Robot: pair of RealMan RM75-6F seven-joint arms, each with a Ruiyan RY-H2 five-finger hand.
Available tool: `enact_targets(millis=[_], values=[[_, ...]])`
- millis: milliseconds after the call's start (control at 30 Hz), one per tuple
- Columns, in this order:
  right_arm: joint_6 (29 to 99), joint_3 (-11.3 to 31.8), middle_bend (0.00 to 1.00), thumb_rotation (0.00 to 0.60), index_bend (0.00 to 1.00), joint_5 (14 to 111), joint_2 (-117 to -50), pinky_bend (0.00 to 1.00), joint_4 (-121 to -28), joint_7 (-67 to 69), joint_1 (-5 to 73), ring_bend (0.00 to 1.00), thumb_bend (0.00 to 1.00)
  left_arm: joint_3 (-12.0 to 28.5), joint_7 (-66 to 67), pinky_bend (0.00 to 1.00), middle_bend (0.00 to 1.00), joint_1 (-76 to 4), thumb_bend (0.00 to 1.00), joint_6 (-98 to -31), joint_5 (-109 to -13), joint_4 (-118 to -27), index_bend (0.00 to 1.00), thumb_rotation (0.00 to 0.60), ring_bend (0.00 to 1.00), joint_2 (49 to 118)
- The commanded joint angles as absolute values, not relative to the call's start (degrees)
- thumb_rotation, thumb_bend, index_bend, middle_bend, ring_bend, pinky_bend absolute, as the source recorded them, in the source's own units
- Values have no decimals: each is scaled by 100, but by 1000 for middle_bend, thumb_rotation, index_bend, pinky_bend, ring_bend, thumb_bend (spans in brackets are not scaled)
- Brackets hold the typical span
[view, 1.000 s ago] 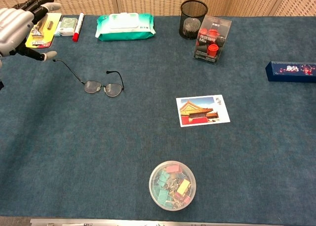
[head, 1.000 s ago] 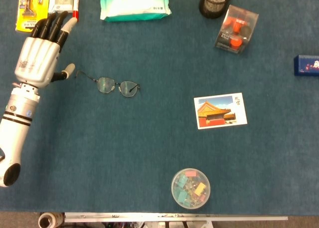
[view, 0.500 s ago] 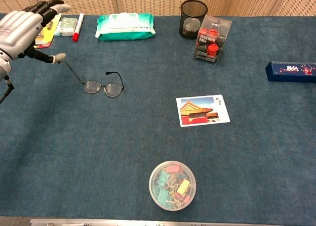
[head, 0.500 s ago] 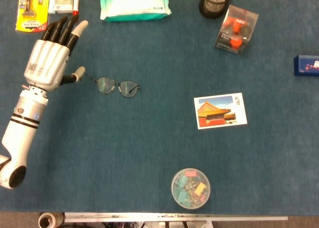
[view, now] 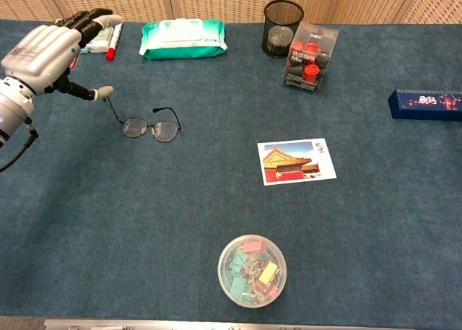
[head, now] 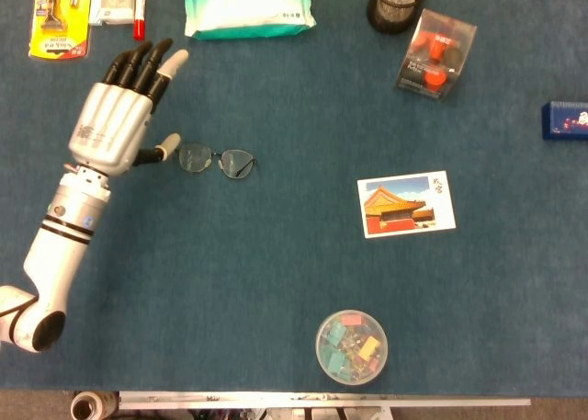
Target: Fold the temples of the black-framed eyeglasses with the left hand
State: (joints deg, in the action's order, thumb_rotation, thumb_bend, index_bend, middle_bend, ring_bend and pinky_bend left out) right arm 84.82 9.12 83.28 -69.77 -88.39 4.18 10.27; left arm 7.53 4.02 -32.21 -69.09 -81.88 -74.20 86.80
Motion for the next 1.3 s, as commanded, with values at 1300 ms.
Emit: enact_targets(millis=[1300], values=[[8470, 854, 521, 600, 577, 8344, -7021, 657, -8740, 541, 972, 420, 604, 617, 249, 108, 33, -3477, 225, -6441, -8205, -6927, 61, 600, 18, 9579]])
